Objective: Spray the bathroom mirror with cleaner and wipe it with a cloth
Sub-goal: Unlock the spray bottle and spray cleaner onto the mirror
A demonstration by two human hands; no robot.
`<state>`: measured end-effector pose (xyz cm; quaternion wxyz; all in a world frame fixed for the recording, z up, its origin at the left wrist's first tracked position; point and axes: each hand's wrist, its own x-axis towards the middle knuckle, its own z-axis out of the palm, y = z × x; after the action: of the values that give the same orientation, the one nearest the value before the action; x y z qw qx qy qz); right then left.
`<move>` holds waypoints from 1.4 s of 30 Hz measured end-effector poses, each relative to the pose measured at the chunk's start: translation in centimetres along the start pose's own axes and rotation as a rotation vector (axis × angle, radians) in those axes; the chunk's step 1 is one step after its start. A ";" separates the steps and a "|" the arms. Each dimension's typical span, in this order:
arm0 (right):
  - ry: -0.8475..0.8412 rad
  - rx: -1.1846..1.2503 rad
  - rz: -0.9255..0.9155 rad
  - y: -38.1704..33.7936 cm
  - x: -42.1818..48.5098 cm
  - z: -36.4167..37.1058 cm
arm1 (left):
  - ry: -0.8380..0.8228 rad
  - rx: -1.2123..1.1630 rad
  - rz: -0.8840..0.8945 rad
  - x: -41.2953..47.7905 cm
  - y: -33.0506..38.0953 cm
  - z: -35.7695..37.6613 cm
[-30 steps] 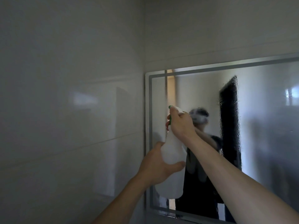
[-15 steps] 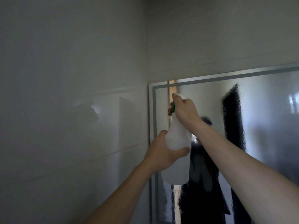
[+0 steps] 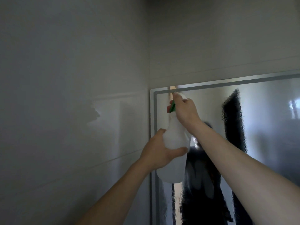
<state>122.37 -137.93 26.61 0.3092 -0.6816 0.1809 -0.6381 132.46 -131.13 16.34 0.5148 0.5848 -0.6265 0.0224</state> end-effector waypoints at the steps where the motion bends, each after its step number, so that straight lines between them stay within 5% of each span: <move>1: 0.004 -0.006 -0.004 -0.4 0.4 0.0 | 0.001 -0.001 0.005 0.3 0.4 -0.1; 17: 0.026 -0.132 -0.064 -0.7 2.0 -0.6 | -0.030 0.003 0.008 2.2 1.3 0.9; 30: 0.214 -0.201 -0.006 -0.9 2.3 -15.5 | -0.210 -0.145 0.197 3.5 9.9 11.7; 42: 0.335 -0.316 0.014 1.0 0.2 -18.3 | -0.276 -0.183 0.228 3.3 9.2 15.4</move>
<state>104.58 -142.30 26.00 0.1685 -0.6047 0.3320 -0.7041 116.62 -140.30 16.62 0.4692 0.4584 -0.7527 -0.0570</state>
